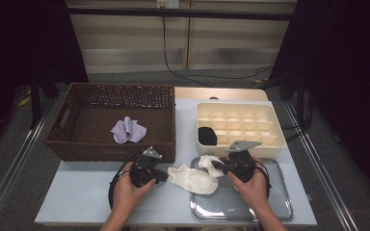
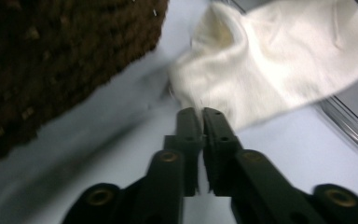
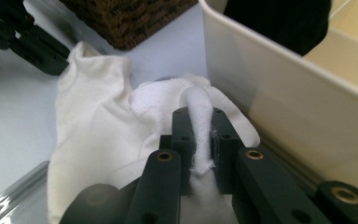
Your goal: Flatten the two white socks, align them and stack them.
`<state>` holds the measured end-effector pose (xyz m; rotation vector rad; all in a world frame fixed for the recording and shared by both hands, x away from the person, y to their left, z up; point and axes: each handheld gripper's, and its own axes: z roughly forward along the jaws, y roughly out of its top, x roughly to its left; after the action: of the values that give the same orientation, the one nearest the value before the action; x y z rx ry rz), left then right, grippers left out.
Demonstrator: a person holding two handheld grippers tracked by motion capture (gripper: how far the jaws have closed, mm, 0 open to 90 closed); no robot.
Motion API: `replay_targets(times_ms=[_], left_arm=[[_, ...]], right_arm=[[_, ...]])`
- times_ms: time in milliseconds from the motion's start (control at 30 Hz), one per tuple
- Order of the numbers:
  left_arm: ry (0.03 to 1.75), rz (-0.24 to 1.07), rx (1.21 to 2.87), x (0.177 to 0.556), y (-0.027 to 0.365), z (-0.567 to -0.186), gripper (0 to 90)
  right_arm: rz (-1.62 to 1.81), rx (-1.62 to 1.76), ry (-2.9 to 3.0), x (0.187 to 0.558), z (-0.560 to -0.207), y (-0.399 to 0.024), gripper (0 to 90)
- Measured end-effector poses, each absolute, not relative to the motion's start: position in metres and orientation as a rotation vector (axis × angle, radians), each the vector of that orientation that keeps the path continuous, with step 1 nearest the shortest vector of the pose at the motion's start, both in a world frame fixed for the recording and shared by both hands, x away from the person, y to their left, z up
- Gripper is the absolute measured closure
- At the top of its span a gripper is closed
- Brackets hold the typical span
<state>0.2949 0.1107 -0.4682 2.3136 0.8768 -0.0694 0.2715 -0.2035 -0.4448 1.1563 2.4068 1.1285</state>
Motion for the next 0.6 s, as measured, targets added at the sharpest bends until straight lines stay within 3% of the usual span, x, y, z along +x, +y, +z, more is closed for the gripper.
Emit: replay_targets(times_ms=[200, 400, 533, 600], left_arm=[[0.897, -0.095, 2.273, 0.288, 0.114, -0.467, 90.0], [0.918, -0.072, 2.214, 0.291, 0.115, -0.464, 66.8], [0.873, -0.04, 2.234, 0.299, 0.104, -0.469, 64.0], [0.867, -0.012, 2.248, 0.3, 0.1, -0.471, 70.2]], right_arm=[[1.222, 1.054, 2.428, 0.266, -0.433, -0.188, 83.2], [1.265, 0.927, 2.497, 0.265, -0.433, -0.162, 83.1], [1.26, 0.909, 2.516, 0.265, -0.435, -0.156, 83.2], [1.264, 0.909, 2.52, 0.263, -0.437, -0.158, 83.1]])
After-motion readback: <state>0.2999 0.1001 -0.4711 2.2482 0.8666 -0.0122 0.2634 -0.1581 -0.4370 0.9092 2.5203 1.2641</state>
